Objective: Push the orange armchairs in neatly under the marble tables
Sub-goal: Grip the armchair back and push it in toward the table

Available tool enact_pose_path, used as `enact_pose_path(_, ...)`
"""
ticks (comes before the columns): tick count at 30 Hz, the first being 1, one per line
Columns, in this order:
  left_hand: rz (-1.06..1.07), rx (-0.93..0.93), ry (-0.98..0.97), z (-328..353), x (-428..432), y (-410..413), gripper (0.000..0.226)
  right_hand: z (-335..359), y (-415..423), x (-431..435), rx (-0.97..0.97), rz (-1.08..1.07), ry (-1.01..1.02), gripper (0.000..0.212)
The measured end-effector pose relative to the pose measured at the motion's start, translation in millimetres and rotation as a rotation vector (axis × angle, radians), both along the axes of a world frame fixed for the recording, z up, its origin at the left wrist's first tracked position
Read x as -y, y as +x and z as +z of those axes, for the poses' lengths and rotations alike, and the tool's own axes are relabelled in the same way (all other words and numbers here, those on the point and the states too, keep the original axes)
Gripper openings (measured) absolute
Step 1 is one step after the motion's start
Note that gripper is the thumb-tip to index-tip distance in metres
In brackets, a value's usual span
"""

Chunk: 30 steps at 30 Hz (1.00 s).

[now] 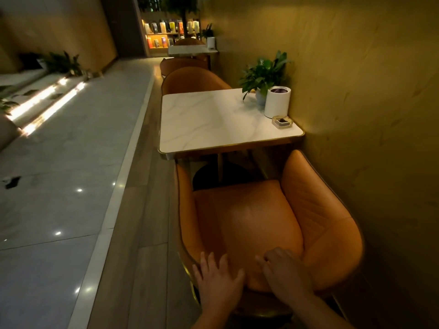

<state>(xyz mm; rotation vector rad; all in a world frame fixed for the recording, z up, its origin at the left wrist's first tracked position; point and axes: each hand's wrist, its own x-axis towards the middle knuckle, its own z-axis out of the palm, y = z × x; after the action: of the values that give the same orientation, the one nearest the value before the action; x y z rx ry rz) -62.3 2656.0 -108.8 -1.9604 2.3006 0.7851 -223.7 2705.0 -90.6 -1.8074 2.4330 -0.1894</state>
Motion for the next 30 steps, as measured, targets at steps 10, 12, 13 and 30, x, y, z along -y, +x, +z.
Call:
enact_pose_path(10,-0.068,0.018,0.033,-4,18,-6,0.062,-13,16,12,-0.166,-0.123,0.018,0.048)
enact_pose_path(12,-0.081,0.026,0.049,-3,22,-7,0.061,-12,17,15,-0.111,-0.129,0.073,0.048)
enact_pose_path(13,-0.087,0.031,0.051,-4,23,-7,0.061,-12,15,16,-0.118,-0.122,0.101,0.048)
enact_pose_path(30,-0.112,0.021,0.090,21,28,2,0.058,14,-24,15,0.222,-0.056,0.186,0.038)
